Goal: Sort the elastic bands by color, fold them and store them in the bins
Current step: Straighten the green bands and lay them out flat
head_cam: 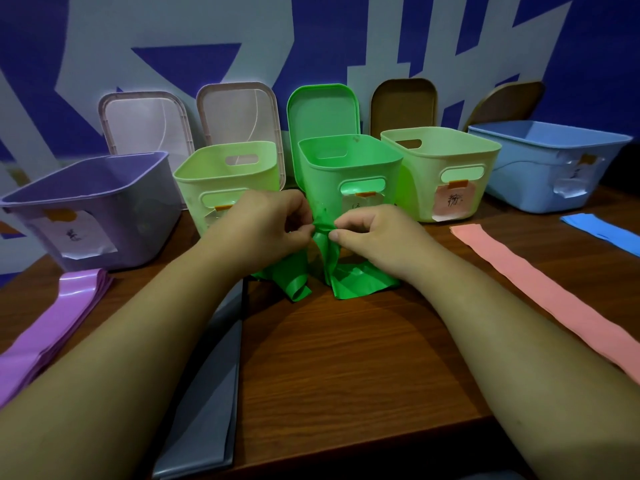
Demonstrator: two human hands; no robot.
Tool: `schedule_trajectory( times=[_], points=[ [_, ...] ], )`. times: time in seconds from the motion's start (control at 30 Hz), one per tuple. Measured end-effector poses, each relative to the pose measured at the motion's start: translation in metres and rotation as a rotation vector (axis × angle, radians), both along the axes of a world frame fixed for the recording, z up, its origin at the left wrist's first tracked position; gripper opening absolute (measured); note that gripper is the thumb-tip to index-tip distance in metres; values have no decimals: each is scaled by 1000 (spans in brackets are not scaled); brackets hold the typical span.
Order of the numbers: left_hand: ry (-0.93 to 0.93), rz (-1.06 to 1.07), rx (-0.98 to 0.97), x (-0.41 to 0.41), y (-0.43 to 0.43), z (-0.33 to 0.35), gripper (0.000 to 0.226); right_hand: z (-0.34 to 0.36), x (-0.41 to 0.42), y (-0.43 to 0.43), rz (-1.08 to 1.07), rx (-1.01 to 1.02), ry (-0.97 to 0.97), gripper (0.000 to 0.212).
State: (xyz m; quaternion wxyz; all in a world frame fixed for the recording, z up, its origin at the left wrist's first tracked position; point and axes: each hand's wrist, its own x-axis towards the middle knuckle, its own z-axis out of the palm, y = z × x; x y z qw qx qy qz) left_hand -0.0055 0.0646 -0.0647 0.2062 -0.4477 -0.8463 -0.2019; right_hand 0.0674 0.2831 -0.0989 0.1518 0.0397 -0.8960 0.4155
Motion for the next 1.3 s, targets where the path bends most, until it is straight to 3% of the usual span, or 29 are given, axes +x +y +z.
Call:
schedule_trajectory(
  times=[0.1,0.37,0.47,0.7,0.87,1.0,1.17,1.3],
  points=[
    [-54,12,35,4,2,1,9,0,-1,0,-41,-10,47,1],
    [-327,-24,270,7,7,-3,26,3,1,-2,-60,88,75,18],
    [-393,-36,333,8,9,-4,33,3,0,-2,-24,7,25,23],
    [-616,-74,429,7,14,-3,40,1,-3,-2,-4,-163,113,23],
    [-628,-99,373,8,13,-5,39,3,0,-2,20,-198,146,16],
    [-638,-109,436,8,16,-3,32,3,1,-2,1,-203,123,17],
    [-756,-138,573,12,20,1,22,4,4,-4,-10,-267,91,45],
    [-711,-110,631,17,26,14,29,6,9,-7,45,-428,69,43]
  ],
)
